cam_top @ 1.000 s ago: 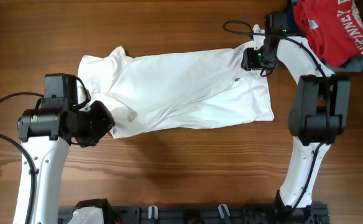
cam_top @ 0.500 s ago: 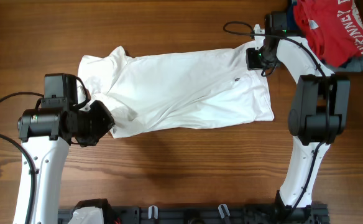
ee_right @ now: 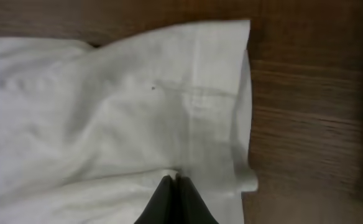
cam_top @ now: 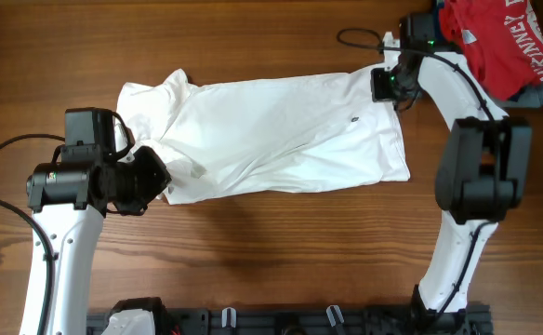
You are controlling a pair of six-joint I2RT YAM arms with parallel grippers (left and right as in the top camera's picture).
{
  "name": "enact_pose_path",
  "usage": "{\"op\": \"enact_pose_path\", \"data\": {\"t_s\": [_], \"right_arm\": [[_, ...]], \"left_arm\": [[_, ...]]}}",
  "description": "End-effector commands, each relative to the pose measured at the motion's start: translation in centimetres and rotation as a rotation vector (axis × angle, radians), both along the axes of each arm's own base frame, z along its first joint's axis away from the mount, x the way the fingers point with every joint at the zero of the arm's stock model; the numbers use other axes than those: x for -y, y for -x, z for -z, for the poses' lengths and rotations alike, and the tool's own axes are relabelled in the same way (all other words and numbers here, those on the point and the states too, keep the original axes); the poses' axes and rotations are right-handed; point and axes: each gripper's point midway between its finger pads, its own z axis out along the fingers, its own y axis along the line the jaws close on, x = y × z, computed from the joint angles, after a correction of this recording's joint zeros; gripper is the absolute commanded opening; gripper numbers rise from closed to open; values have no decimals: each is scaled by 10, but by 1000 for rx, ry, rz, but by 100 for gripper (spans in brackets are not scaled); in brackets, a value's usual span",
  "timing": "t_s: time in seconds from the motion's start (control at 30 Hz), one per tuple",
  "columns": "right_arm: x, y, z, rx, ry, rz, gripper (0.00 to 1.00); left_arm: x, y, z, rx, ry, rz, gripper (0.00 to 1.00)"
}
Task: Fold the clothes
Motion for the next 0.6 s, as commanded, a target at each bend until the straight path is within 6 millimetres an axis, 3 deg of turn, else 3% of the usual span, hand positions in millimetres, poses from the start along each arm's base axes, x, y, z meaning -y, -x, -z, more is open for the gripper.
{"op": "enact_pose_path", "data": {"t_s": [0.0, 0.4, 0.47, 0.57], "right_arm": [[-3, -7, -56, 103, -25, 6, 4], [-2, 8, -54, 41, -31, 25, 4], [-3, 13, -63, 40, -38, 31, 4], [-6, 23, -91, 69, -58, 28, 4]], "left_arm": [[-3, 1, 4, -9, -16, -13, 4], [-3, 0, 3, -4, -15, -13, 4], [-3, -6, -3, 27, -17, -13, 4], [-4, -19, -28, 114, -24, -6, 4]]}}
